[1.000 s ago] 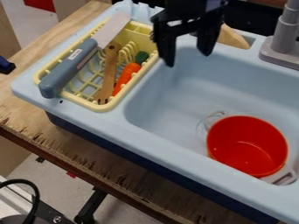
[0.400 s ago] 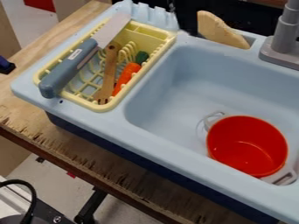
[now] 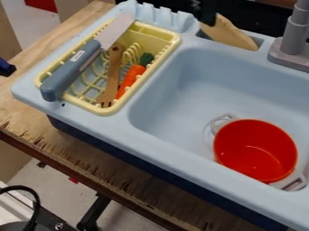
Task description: Put the bread in orange pot
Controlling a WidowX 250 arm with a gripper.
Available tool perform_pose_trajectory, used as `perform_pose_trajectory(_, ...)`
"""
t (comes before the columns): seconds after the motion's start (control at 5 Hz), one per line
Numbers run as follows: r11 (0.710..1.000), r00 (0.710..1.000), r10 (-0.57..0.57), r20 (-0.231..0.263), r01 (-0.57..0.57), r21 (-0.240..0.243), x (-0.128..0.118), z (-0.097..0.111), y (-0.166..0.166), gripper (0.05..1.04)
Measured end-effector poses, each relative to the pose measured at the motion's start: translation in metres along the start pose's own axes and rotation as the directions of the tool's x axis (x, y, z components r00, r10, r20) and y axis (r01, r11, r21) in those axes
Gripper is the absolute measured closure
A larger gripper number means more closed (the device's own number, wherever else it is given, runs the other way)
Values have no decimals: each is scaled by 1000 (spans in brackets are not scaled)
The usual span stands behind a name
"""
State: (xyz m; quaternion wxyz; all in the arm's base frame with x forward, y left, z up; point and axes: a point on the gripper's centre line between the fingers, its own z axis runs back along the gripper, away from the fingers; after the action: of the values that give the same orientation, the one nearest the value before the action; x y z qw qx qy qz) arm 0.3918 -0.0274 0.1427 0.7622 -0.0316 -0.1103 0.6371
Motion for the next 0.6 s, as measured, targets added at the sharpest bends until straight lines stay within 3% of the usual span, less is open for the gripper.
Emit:
perform_pose_trajectory(0.2,997,997,44,61,-47,61,2,-20,-7,86)
perform_pose_trajectory(0.6,993,995,29,99,-39,108,5,-34,-1,89)
